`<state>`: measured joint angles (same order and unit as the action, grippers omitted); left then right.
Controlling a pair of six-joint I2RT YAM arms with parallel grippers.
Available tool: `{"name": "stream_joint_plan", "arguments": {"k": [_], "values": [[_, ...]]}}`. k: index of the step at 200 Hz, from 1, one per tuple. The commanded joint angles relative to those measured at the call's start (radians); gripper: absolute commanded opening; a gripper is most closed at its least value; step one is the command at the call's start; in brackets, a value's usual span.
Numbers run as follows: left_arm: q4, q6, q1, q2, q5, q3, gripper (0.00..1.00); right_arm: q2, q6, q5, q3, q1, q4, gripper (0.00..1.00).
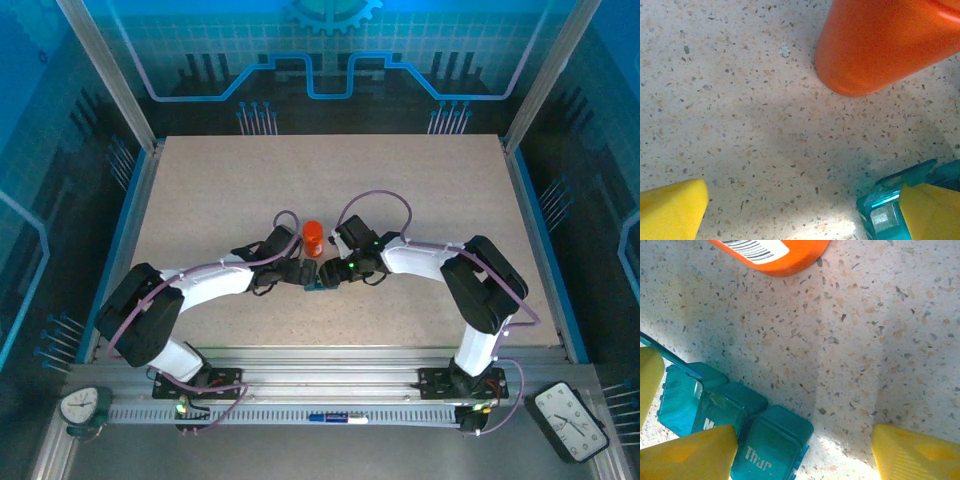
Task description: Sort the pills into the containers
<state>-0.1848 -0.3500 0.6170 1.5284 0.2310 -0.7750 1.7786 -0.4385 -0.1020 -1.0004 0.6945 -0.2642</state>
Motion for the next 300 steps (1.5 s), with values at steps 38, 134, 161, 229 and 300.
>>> {"name": "stream_joint_plan", "arguments": {"k": [38,134,161,229,300], "values": [[0.019,-0.035,-0.030,0.036,-0.027,0.028,0.99,0.045,-0.013,0.012,0.038,0.011,-0.043,0.73],[0.040,-0.046,-0.034,-0.108,-0.114,0.045,0.99,0.031,-0.010,0.009,0.017,0.009,-0.061,0.73],[0.034,-0.058,-0.036,-0.187,-0.138,0.052,0.99,0.010,0.002,0.007,-0.015,0.004,-0.087,0.74],[0.051,-0.119,-0.033,-0.326,-0.222,0.150,0.99,-0.109,0.009,-0.007,-0.033,-0.052,-0.121,0.78],[0.180,-0.220,0.091,-0.275,-0.224,0.254,0.99,-0.213,-0.026,0.004,0.084,-0.148,-0.099,0.78]]}}
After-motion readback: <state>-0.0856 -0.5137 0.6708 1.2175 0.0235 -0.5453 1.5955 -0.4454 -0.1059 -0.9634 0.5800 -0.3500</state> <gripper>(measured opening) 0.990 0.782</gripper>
